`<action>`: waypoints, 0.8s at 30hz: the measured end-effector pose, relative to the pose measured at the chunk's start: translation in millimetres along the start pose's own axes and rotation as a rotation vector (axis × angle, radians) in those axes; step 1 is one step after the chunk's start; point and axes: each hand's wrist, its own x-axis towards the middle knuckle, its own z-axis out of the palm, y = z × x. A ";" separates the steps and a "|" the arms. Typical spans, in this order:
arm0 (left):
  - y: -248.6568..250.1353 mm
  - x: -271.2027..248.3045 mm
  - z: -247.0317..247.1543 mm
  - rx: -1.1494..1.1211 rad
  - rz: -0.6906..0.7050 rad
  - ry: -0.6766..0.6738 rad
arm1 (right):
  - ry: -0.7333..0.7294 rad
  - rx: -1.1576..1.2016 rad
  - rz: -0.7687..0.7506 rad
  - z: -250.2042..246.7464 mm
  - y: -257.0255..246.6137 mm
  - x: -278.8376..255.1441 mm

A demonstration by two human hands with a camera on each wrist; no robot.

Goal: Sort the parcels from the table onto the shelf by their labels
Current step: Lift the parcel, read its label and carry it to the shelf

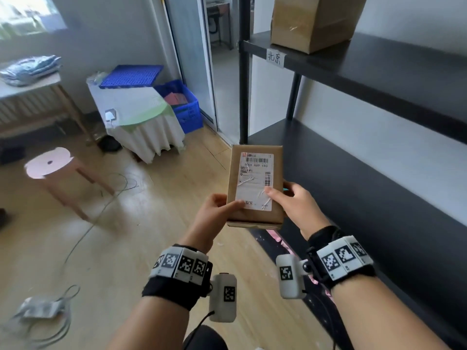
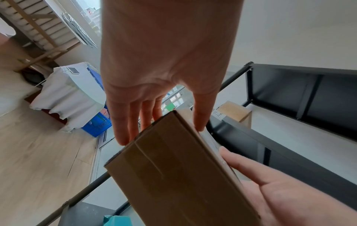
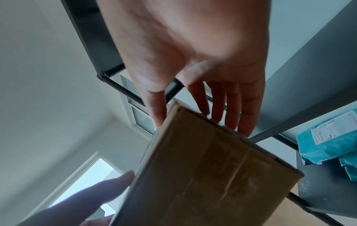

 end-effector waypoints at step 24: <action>98.2 288.9 -24.1 0.318 -0.020 -0.572 | 0.640 0.062 0.245 67.4 -38.7 171.1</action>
